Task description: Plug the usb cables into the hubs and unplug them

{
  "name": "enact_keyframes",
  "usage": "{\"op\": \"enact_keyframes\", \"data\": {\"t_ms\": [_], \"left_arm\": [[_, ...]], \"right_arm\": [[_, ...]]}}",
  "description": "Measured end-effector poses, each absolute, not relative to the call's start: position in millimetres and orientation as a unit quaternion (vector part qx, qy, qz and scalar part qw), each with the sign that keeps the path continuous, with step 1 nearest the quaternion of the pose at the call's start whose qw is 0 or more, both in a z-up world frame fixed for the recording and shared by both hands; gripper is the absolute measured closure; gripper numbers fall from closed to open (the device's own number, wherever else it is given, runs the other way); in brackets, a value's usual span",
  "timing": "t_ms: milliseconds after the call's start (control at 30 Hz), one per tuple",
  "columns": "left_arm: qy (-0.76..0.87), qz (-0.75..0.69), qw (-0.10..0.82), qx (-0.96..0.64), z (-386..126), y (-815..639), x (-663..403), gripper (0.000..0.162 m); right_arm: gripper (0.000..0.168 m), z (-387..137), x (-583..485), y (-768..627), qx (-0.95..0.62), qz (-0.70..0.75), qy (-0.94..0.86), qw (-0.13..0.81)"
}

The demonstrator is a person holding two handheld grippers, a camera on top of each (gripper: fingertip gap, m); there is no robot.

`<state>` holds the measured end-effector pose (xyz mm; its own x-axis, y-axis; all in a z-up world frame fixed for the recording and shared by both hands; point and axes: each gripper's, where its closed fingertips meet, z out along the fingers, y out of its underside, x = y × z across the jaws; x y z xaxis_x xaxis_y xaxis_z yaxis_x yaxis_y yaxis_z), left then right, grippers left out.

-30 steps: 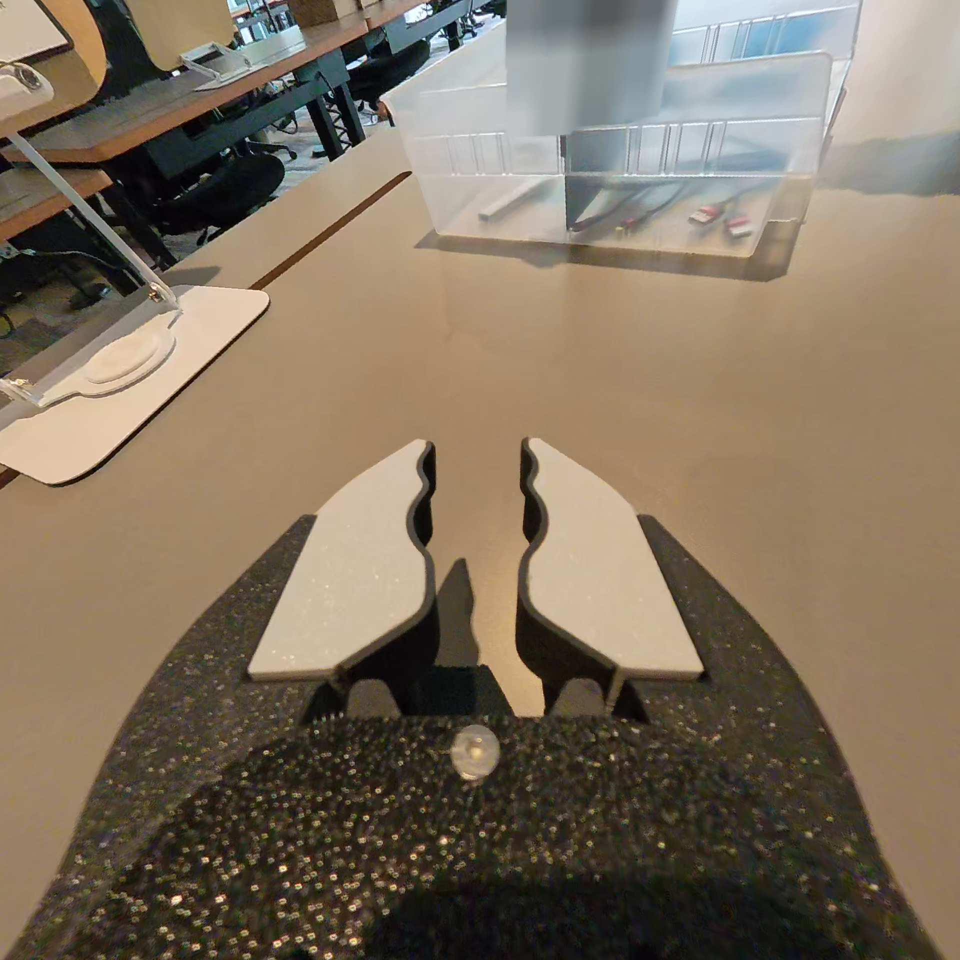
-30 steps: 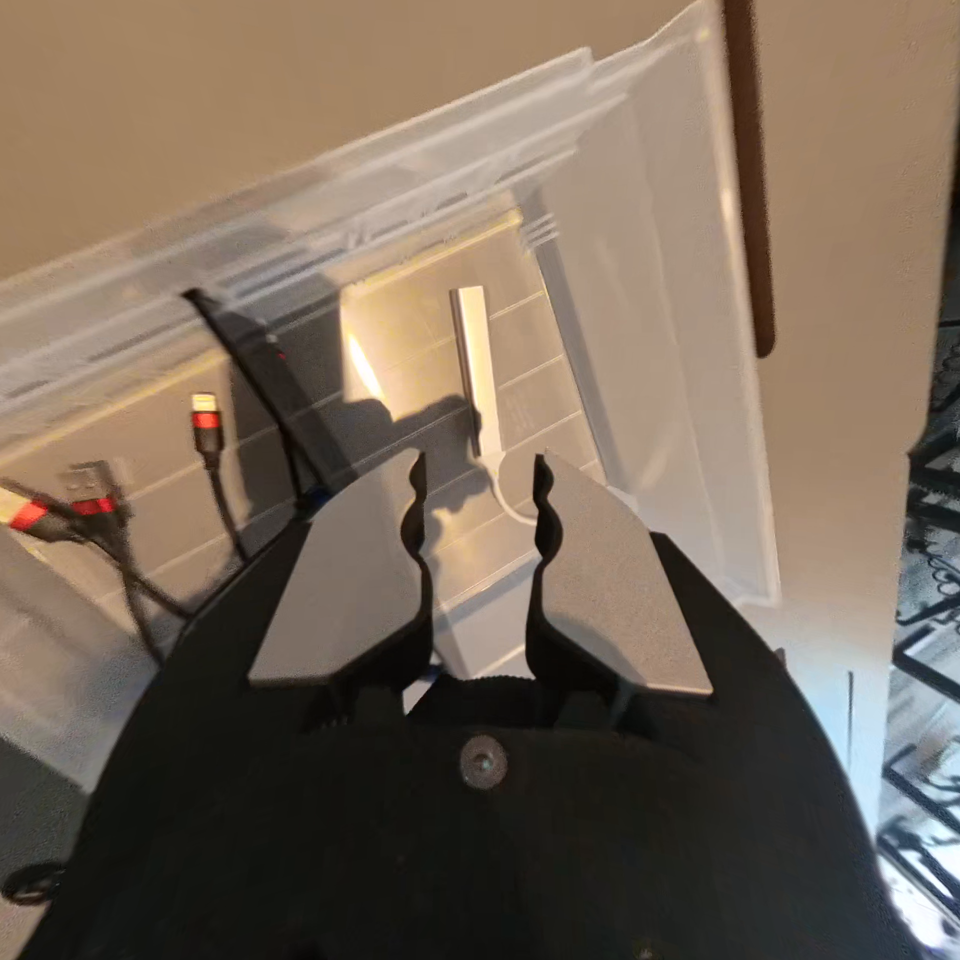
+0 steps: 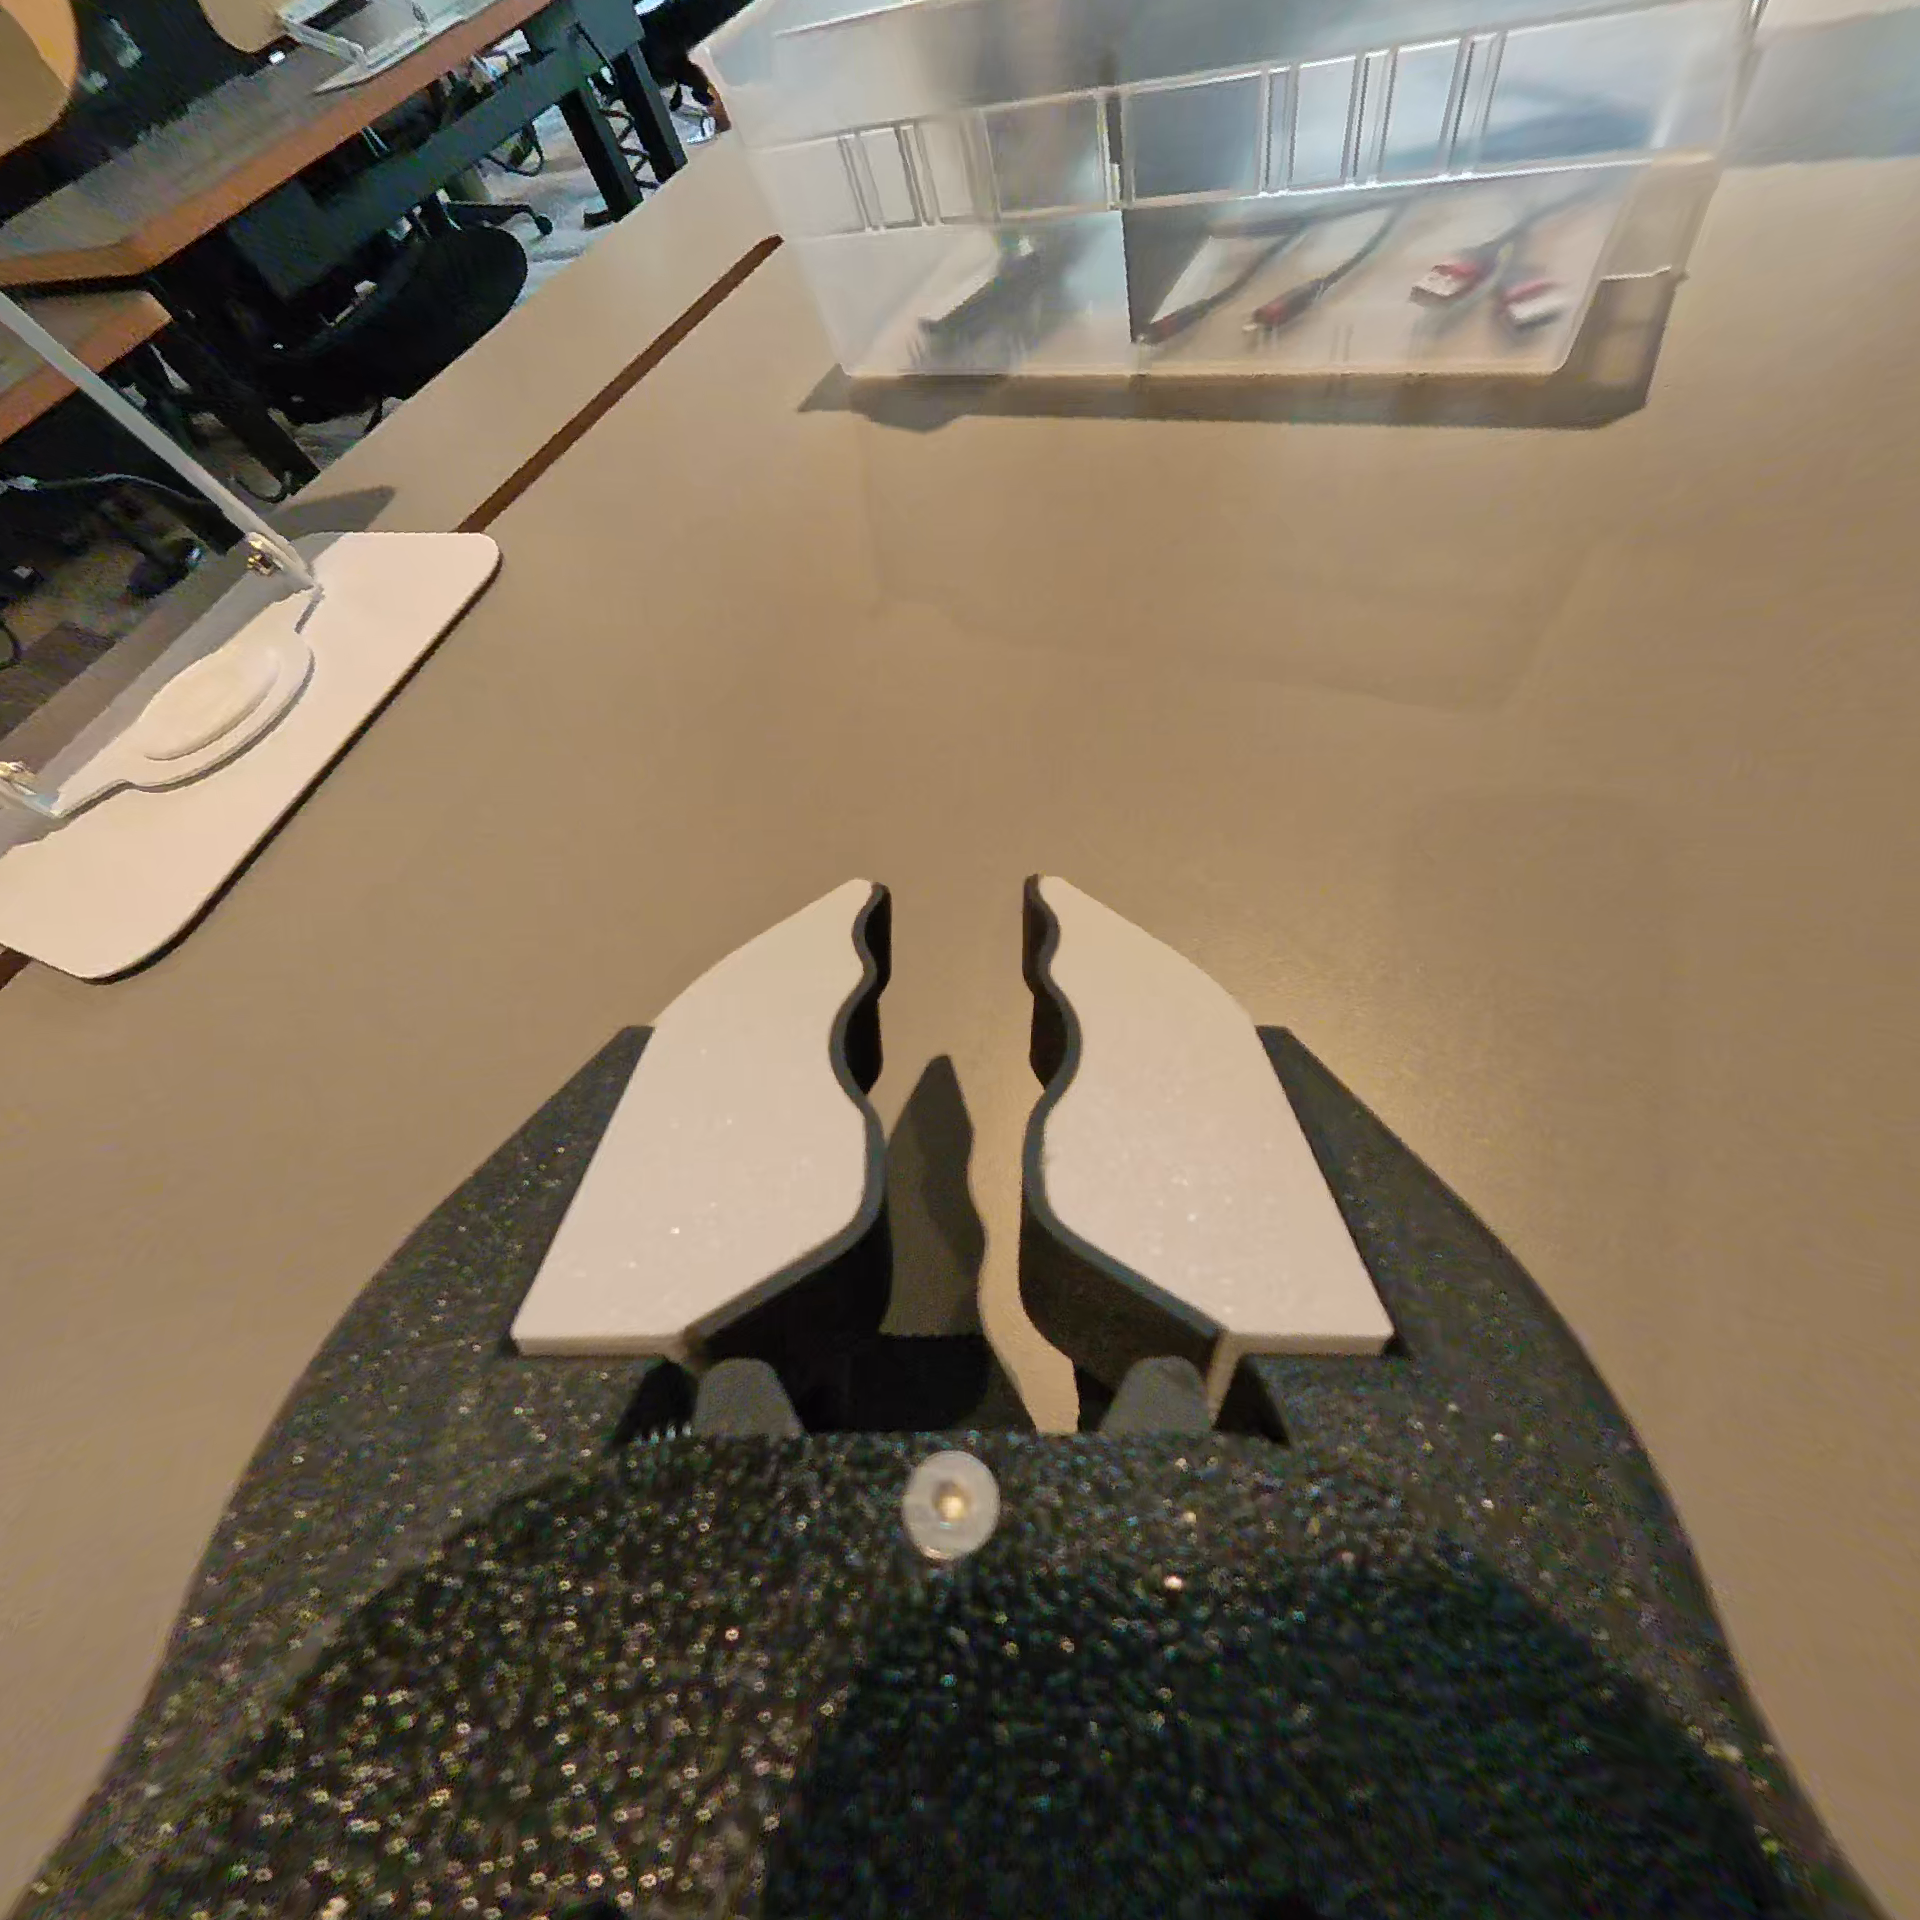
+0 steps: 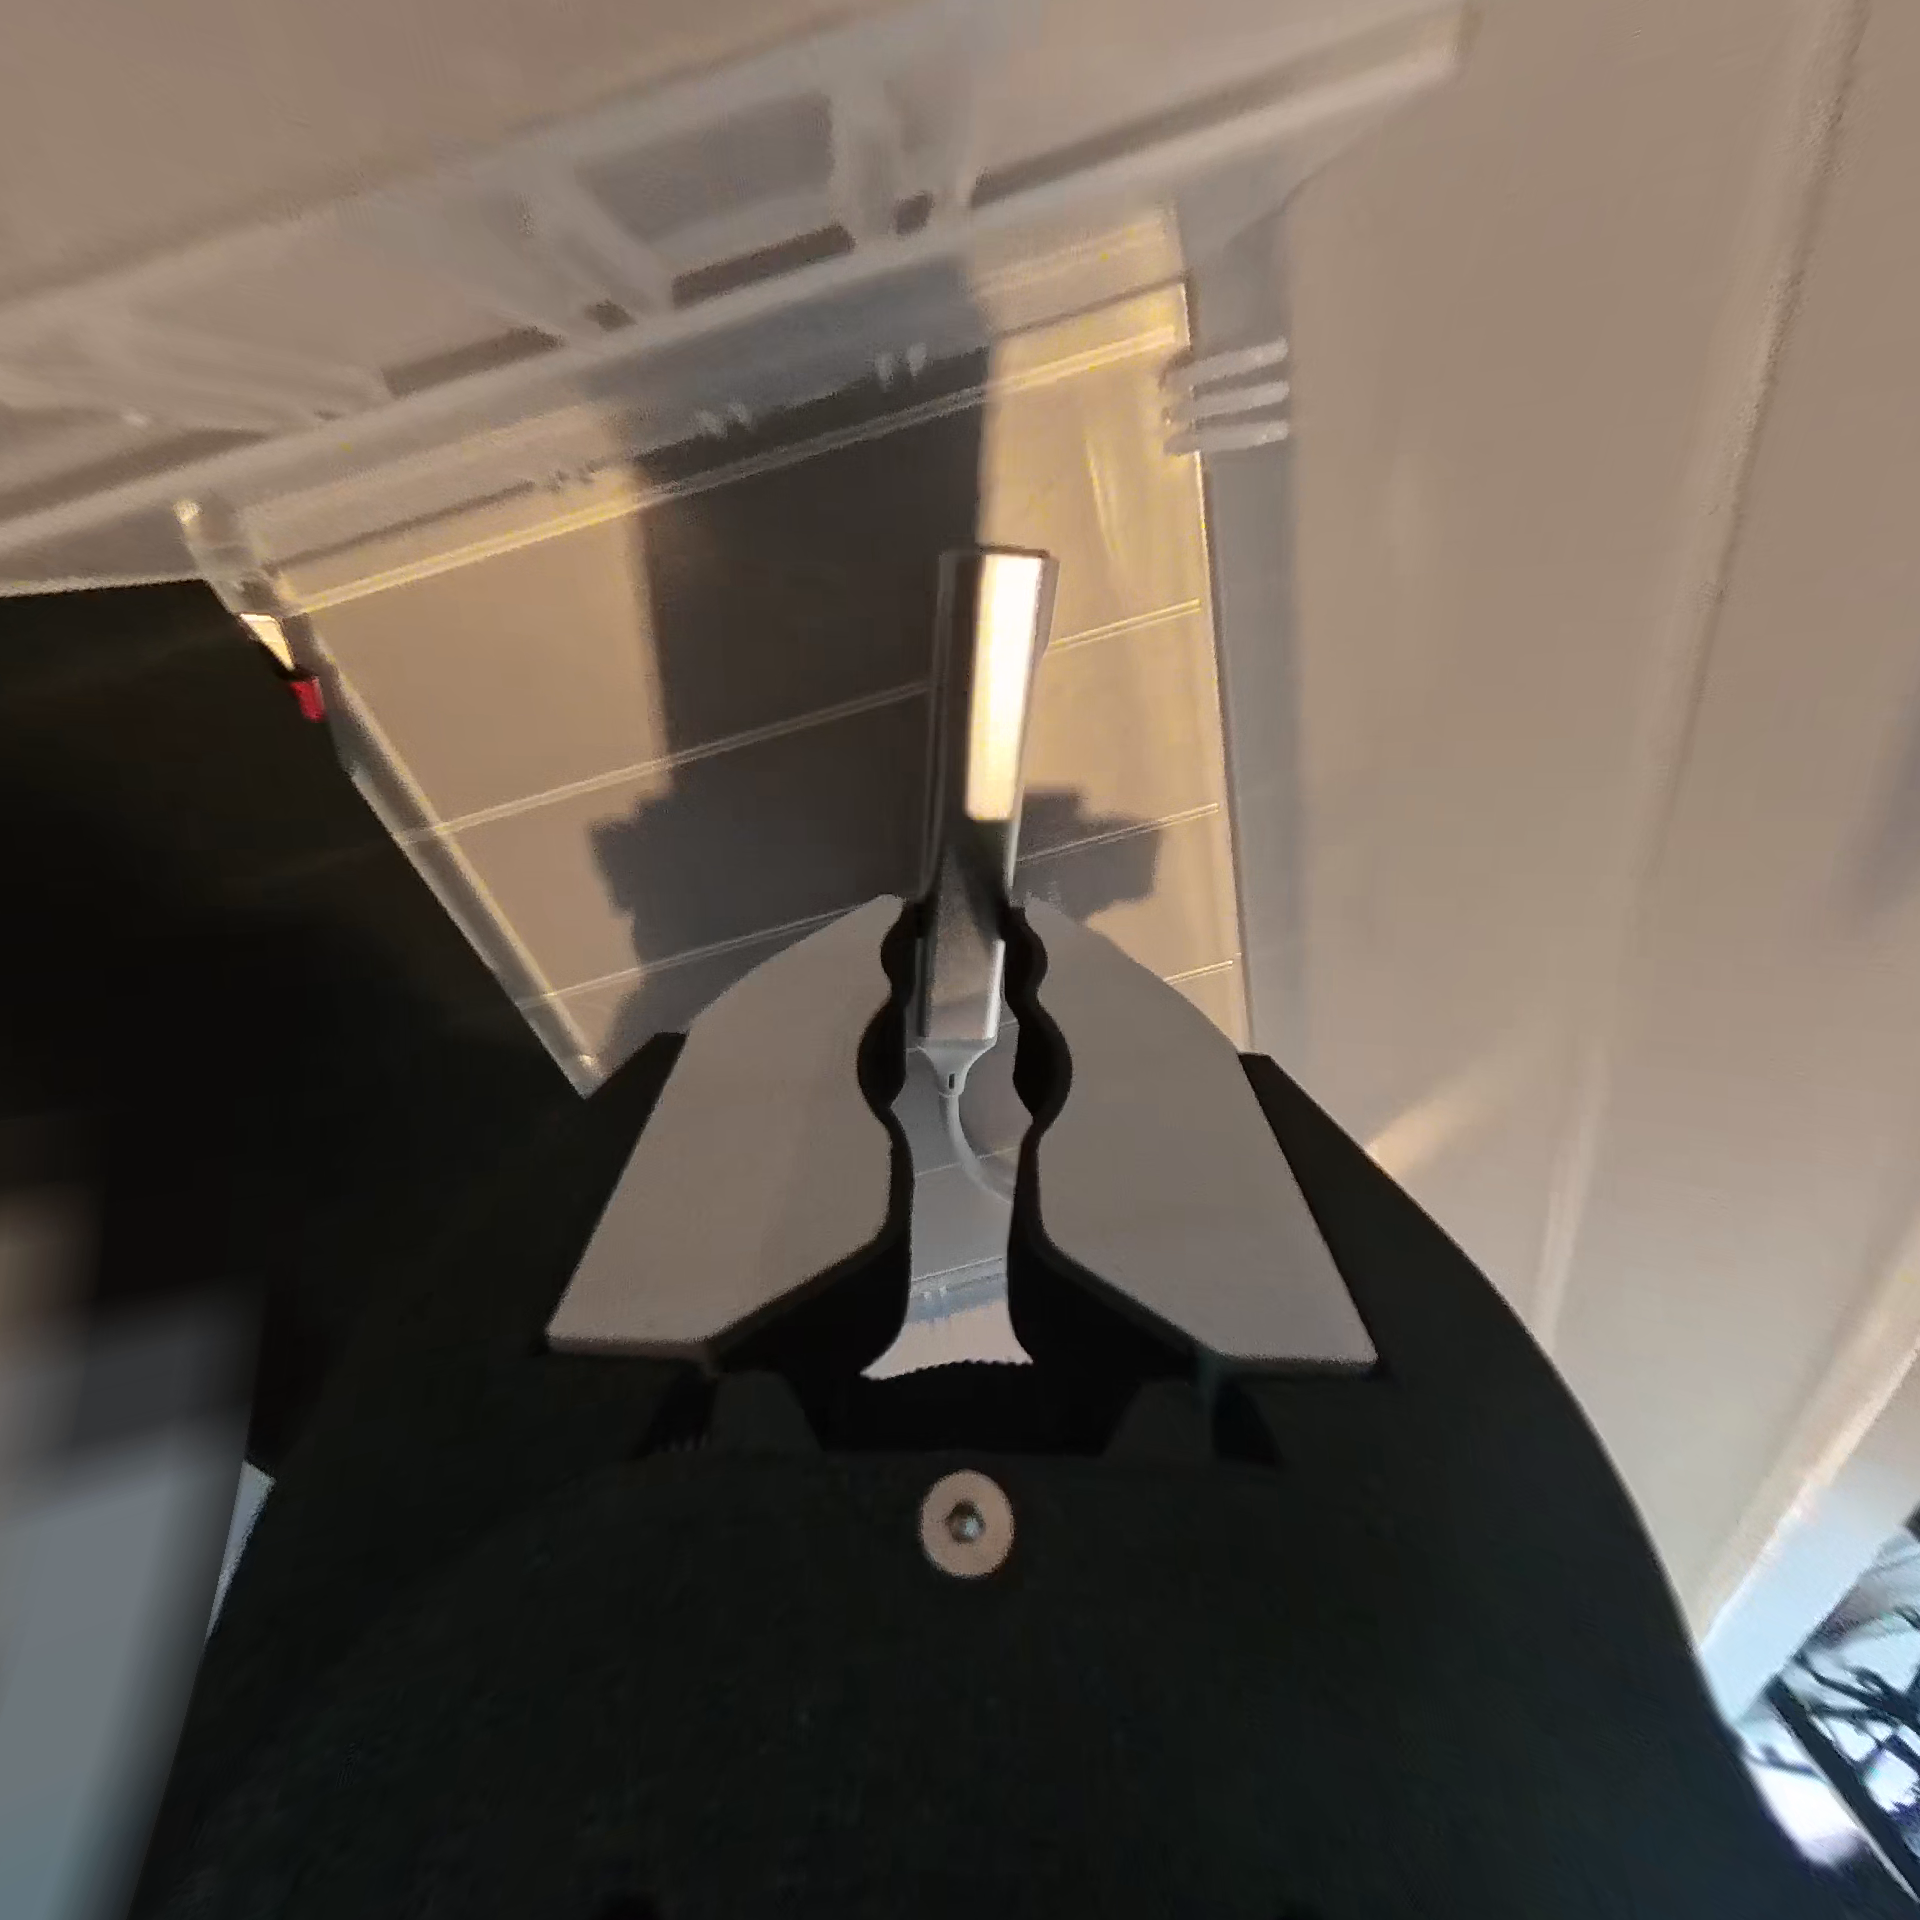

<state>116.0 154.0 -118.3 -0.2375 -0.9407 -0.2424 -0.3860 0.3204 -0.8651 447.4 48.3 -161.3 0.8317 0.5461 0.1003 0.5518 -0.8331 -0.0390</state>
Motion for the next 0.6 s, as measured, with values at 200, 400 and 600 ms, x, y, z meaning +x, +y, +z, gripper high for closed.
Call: {"op": "enact_keyframes", "data": {"t_ms": [200,400,600], "left_arm": [[0.686,-0.367,0.413,-0.474,-110,159,115,0.141],[0.677,-0.368,0.425,-0.475,-107,163,111,0.141],[0.657,-0.386,0.432,-0.483,-100,168,109,0.142]], "right_arm": [[0.152,-149,448,44,-0.95,-0.084,-0.298,0.035],[0.153,-84,448,38,-0.949,-0.132,-0.26,0.121],[0.153,3,407,50,-0.914,-0.159,-0.224,0.298]]}}
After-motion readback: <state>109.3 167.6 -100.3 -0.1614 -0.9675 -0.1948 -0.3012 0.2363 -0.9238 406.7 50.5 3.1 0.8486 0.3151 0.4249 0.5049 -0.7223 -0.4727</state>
